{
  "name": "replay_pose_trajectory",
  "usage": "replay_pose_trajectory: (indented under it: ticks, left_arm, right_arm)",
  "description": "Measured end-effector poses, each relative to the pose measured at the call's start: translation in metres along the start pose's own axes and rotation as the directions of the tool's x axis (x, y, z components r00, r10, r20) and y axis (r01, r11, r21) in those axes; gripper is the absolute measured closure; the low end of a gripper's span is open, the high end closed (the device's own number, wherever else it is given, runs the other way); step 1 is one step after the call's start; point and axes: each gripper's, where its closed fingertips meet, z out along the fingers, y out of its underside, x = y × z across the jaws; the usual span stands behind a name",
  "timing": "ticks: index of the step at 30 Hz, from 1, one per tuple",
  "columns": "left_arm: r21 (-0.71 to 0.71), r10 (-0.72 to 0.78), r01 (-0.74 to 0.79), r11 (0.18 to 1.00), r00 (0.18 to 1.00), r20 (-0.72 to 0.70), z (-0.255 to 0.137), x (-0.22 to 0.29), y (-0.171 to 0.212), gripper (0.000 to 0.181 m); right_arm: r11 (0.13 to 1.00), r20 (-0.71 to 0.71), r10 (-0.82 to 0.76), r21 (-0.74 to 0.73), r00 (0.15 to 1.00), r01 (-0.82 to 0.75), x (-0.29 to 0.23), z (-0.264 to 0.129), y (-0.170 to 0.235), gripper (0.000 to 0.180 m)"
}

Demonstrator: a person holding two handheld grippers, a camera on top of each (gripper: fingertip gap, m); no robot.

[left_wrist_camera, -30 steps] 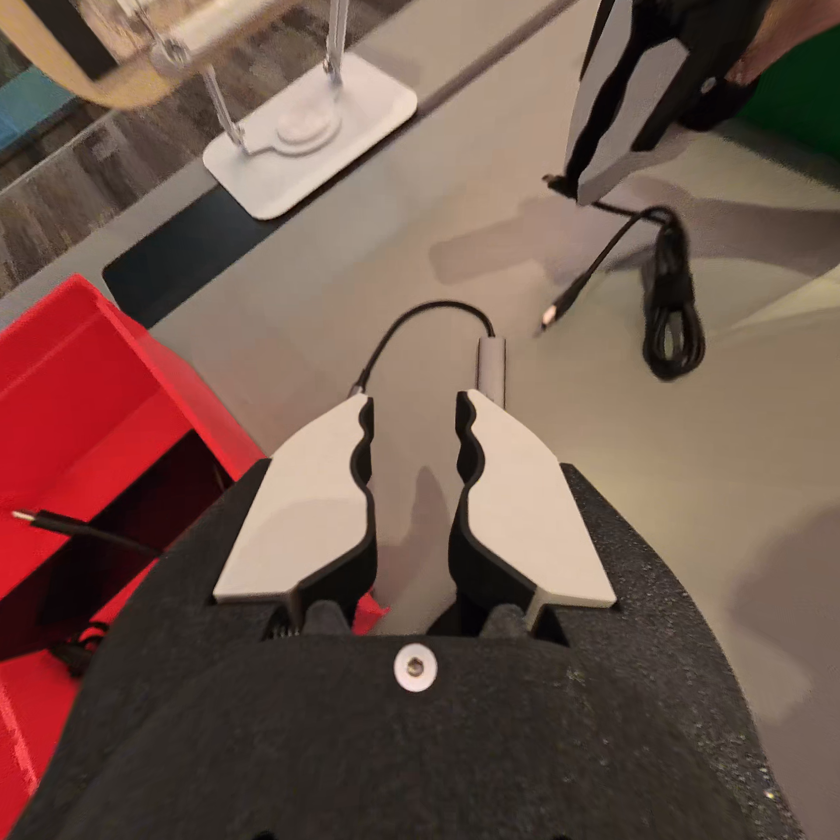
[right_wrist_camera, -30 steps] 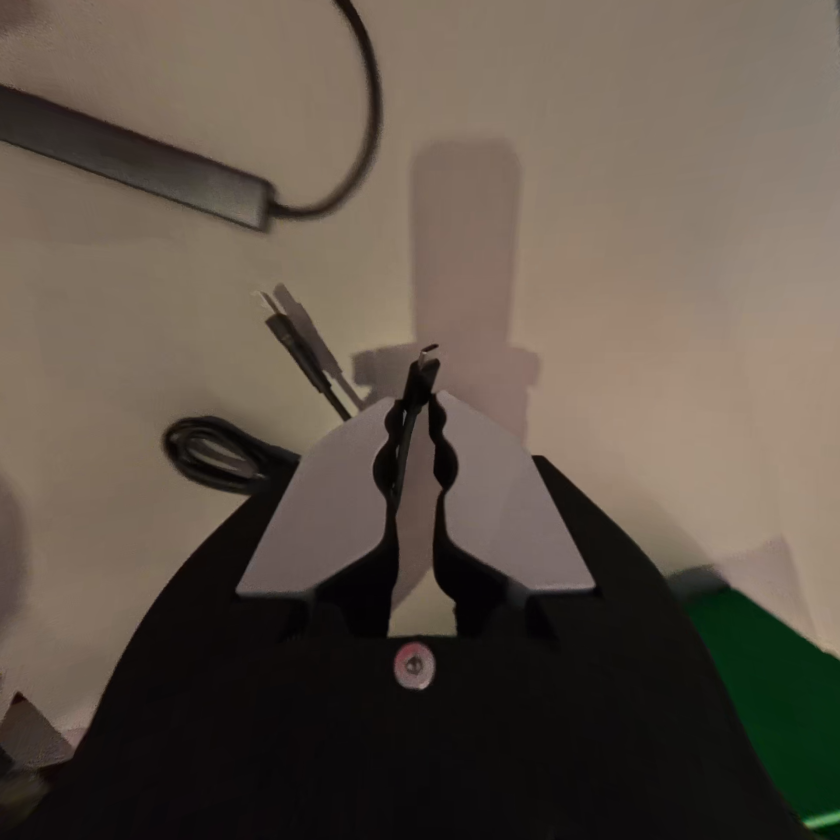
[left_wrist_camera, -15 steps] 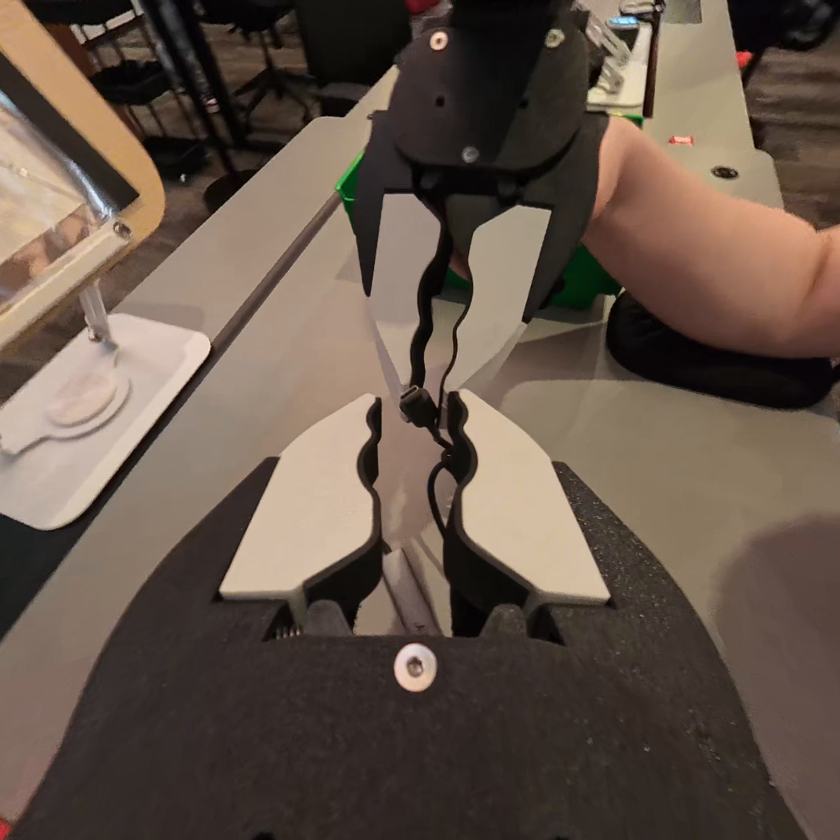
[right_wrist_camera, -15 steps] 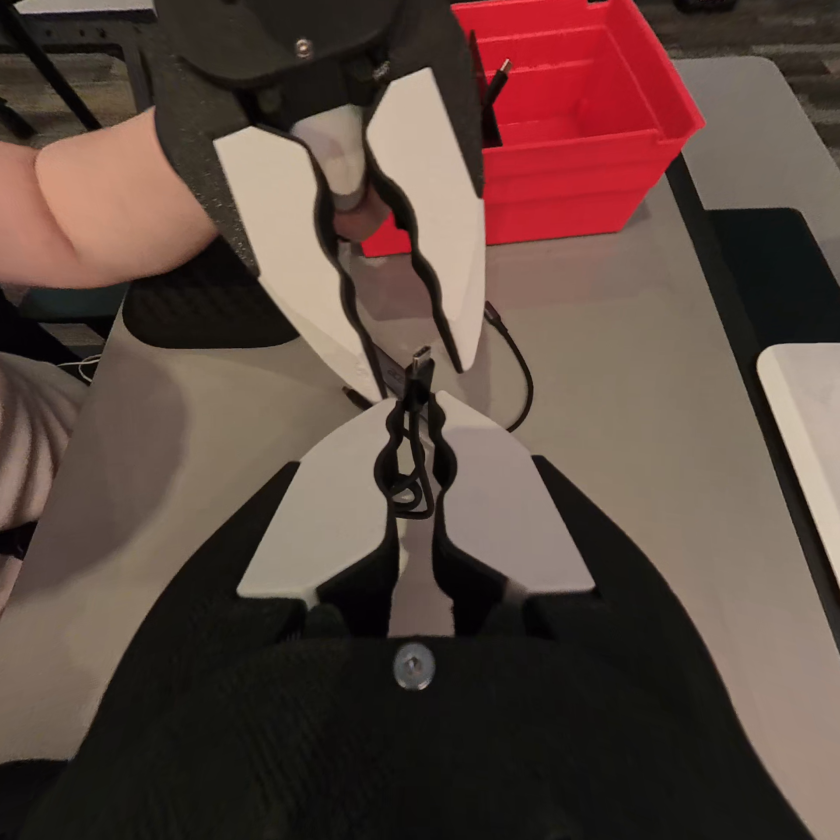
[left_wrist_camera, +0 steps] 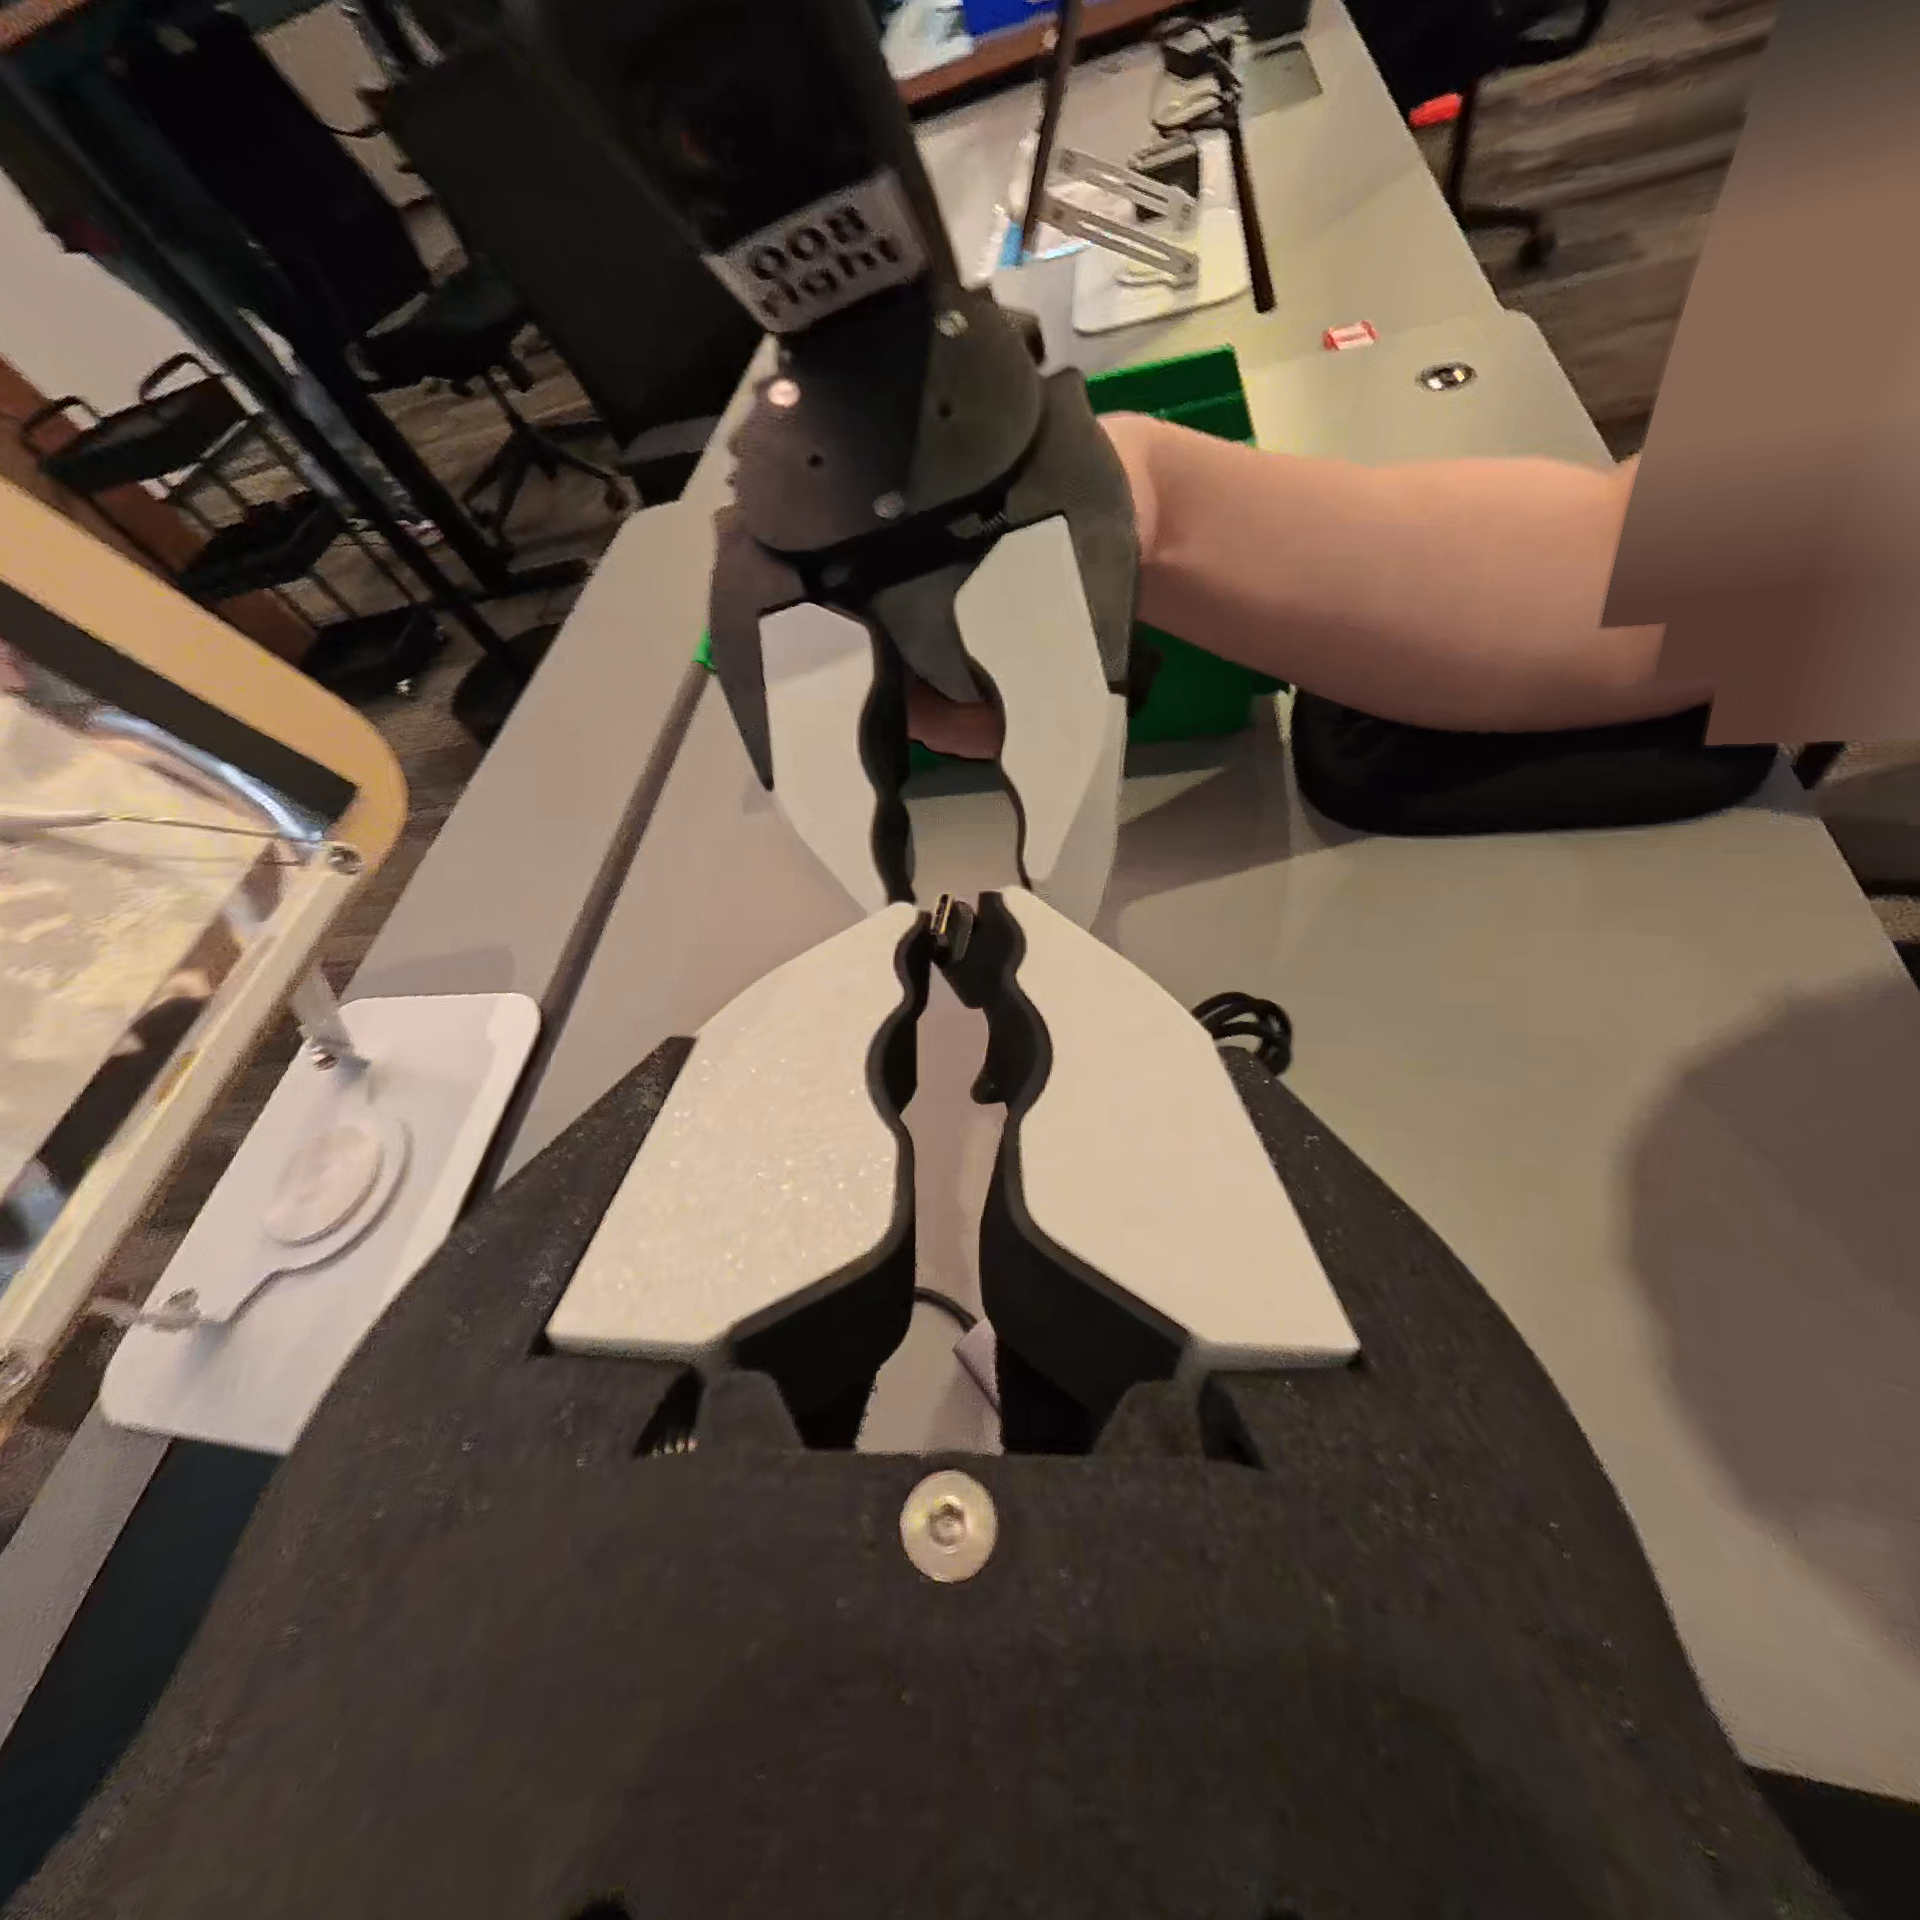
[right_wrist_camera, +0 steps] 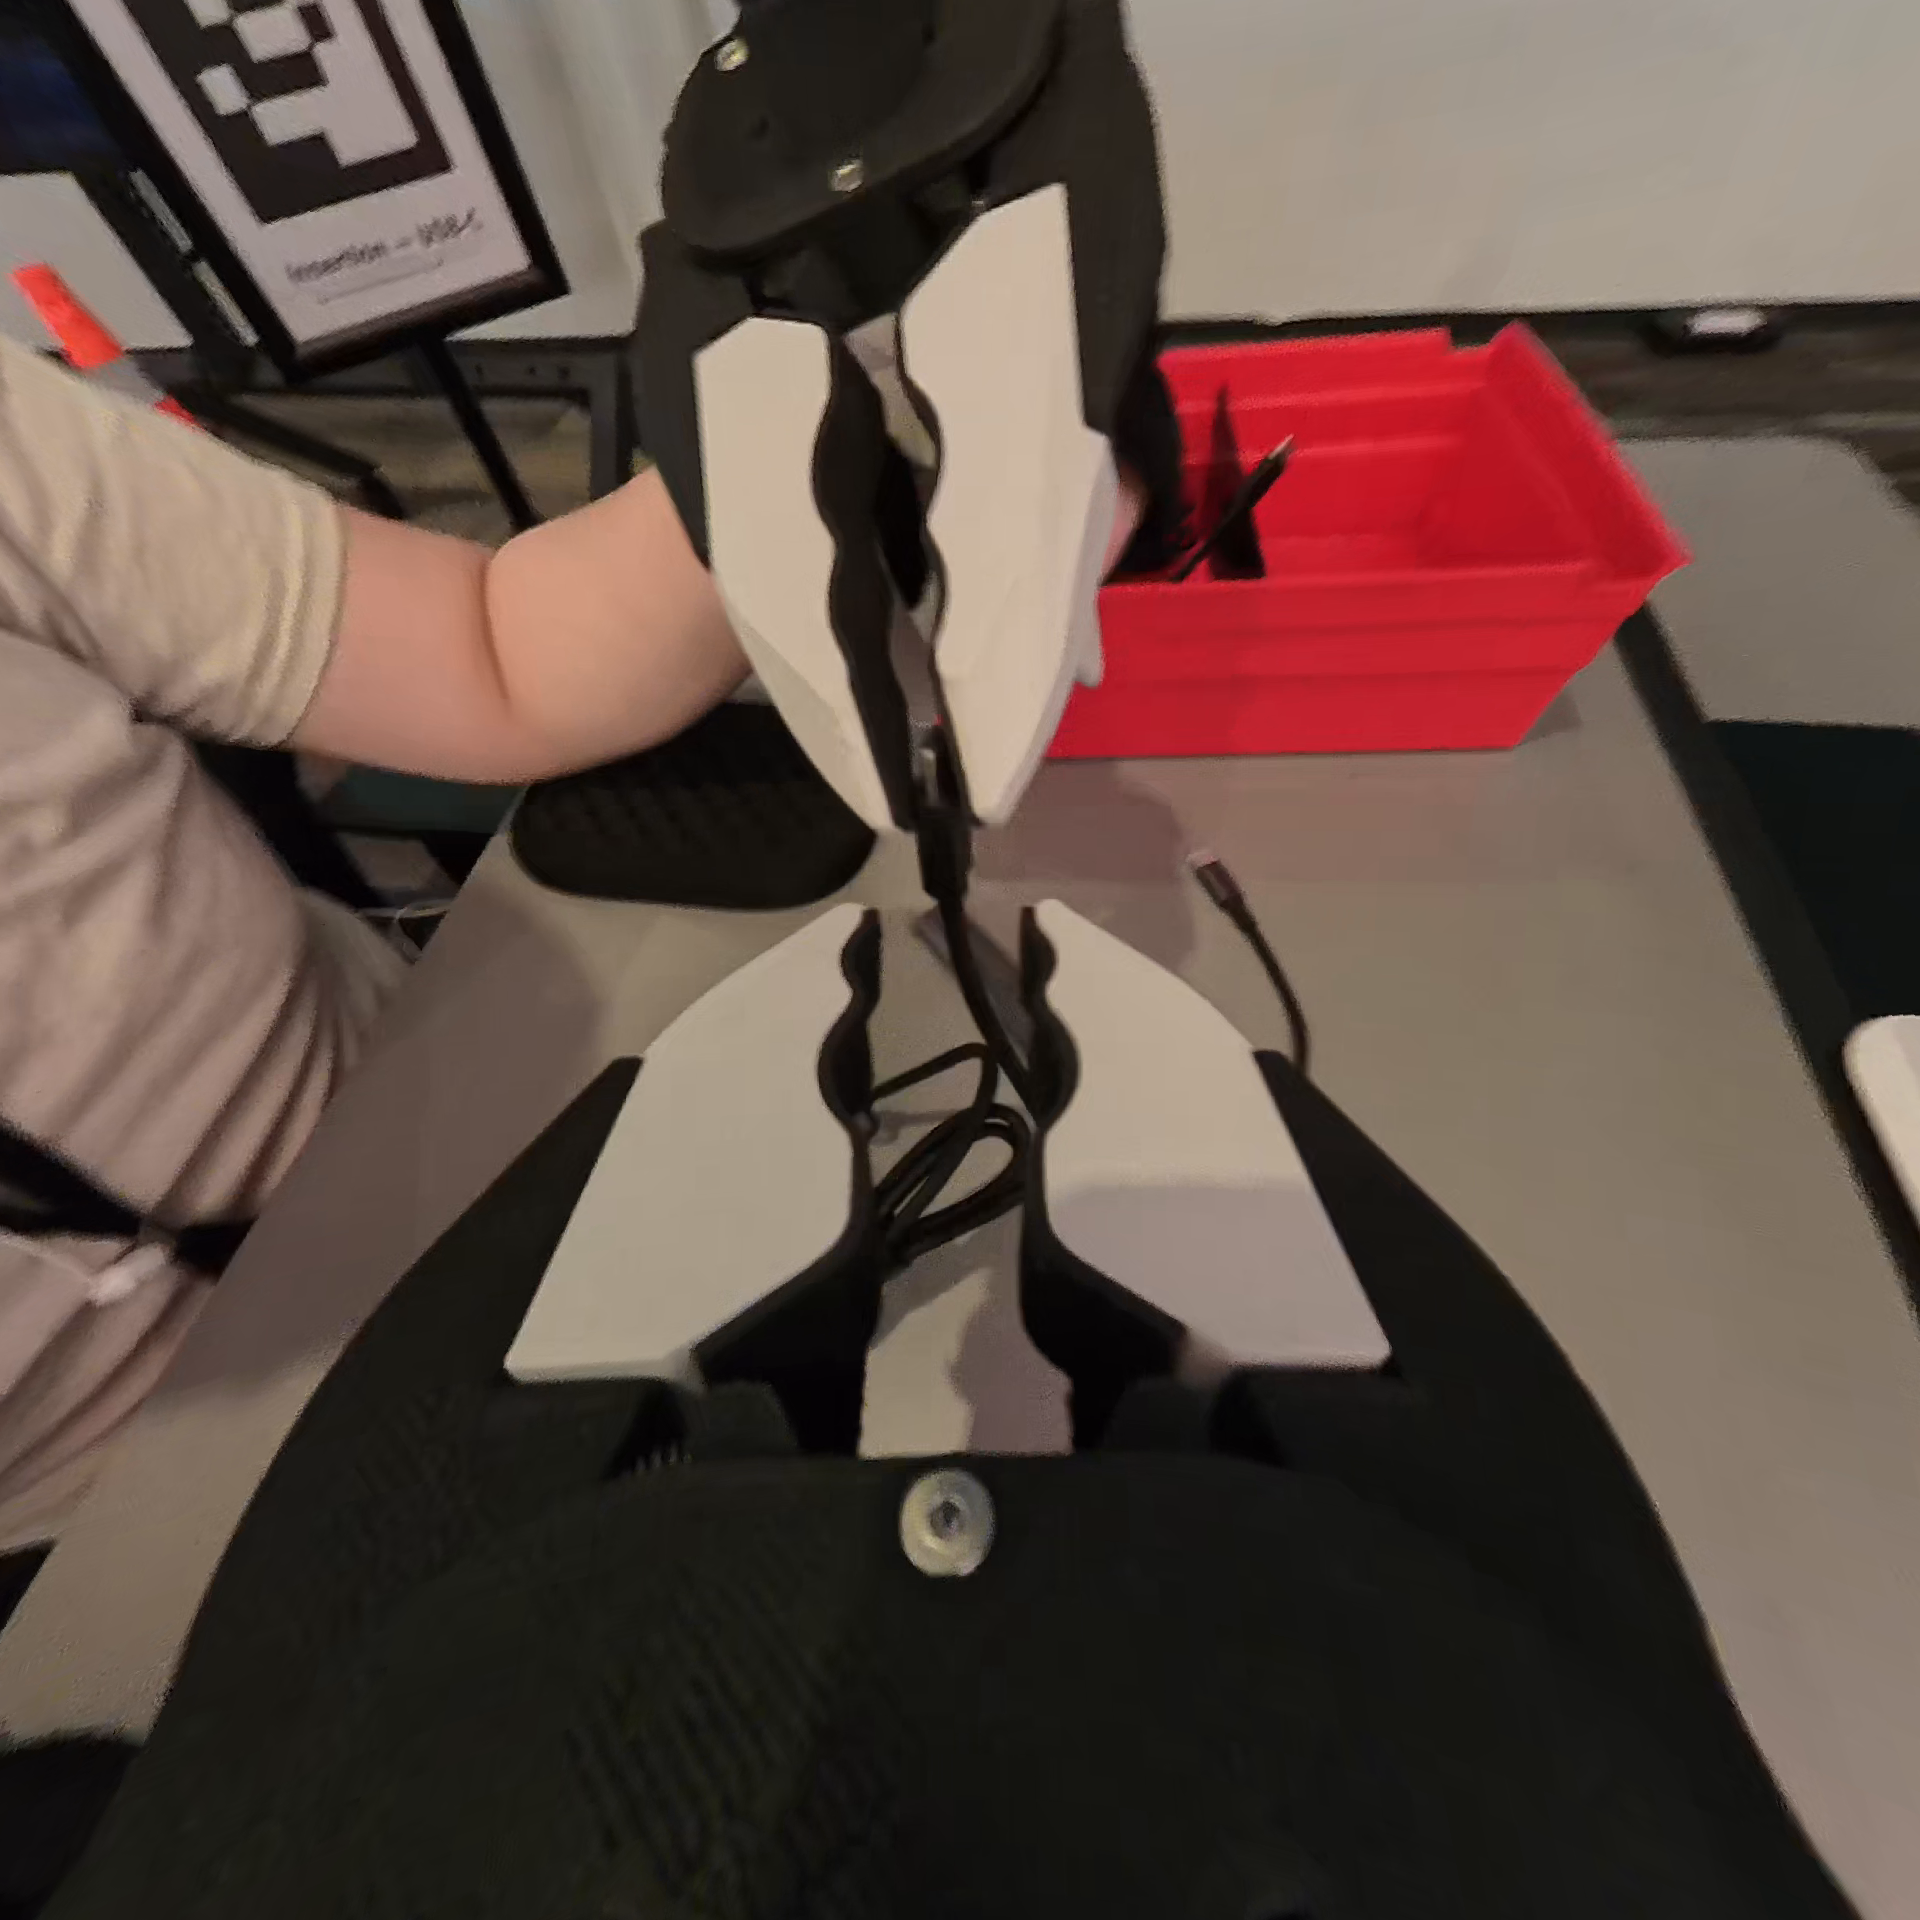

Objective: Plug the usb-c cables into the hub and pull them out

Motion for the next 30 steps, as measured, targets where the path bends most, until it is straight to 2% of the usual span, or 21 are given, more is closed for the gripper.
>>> replay_pose_trajectory:
  ticks: [3,6,7,9,11,13,15,19,22,26,28,30]
  left_arm:
    - [0.010,-0.082,0.082,0.997,0.992,0.095,-0.016,-0.014,-0.010,0.174]
    - [0.031,-0.165,0.163,0.986,0.971,0.172,-0.024,-0.024,-0.014,0.174]
    - [0.040,-0.192,0.188,0.981,0.963,0.188,-0.026,-0.027,-0.015,0.174]
    - [0.059,-0.238,0.231,0.971,0.953,0.186,-0.027,-0.030,-0.016,0.174]
    - [0.080,-0.275,0.265,0.961,0.947,0.166,-0.027,-0.030,-0.014,0.174]
    - [0.065,-0.343,0.338,0.939,0.934,0.101,-0.024,-0.025,-0.007,0.162]
    - [0.032,-0.395,0.394,0.919,0.917,0.051,-0.020,-0.022,0.000,0.160]
    - [0.067,-0.411,0.411,0.909,0.912,-0.010,-0.016,-0.020,-0.004,0.158]
    - [0.057,-0.410,0.409,0.911,0.912,0.008,-0.014,-0.023,-0.001,0.157]
    - [0.032,-0.411,0.410,0.911,0.911,0.024,-0.008,-0.025,0.004,0.159]
    - [0.016,-0.409,0.409,0.912,0.912,0.010,-0.004,-0.023,0.007,0.174]
    - [0.000,-0.423,0.423,0.906,0.906,0.007,-0.002,-0.022,0.008,0.174]
  right_arm:
    - [0.998,-0.074,-0.031,0.054,0.997,0.035,0.009,-0.003,-0.009,0.131]
    - [0.992,-0.119,-0.056,0.104,0.991,0.068,0.015,0.009,-0.016,0.129]
    - [0.990,-0.128,-0.059,0.122,0.990,0.074,0.018,0.016,-0.017,0.136]
    - [0.984,-0.158,-0.069,0.150,0.985,0.093,0.023,0.023,-0.018,0.174]
    - [0.985,-0.133,-0.068,0.151,0.989,0.088,0.022,0.024,-0.017,0.175]
    - [0.992,-0.137,-0.056,0.109,0.989,0.071,0.023,0.022,-0.014,0.175]
    - [0.992,-0.152,-0.069,0.091,0.986,0.084,0.023,0.018,-0.014,0.175]
    - [0.995,-0.185,-0.092,0.020,0.978,0.098,0.026,0.017,-0.008,0.175]
    - [0.993,-0.204,-0.117,-0.019,0.972,0.116,0.028,0.019,-0.004,0.174]
    - [0.991,-0.209,-0.131,-0.053,0.969,0.123,0.029,0.023,-0.001,0.174]
    - [0.989,-0.215,-0.140,-0.072,0.967,0.127,0.030,0.025,0.002,0.175]
    - [0.988,-0.221,-0.145,-0.084,0.964,0.129,0.031,0.025,0.003,0.174]
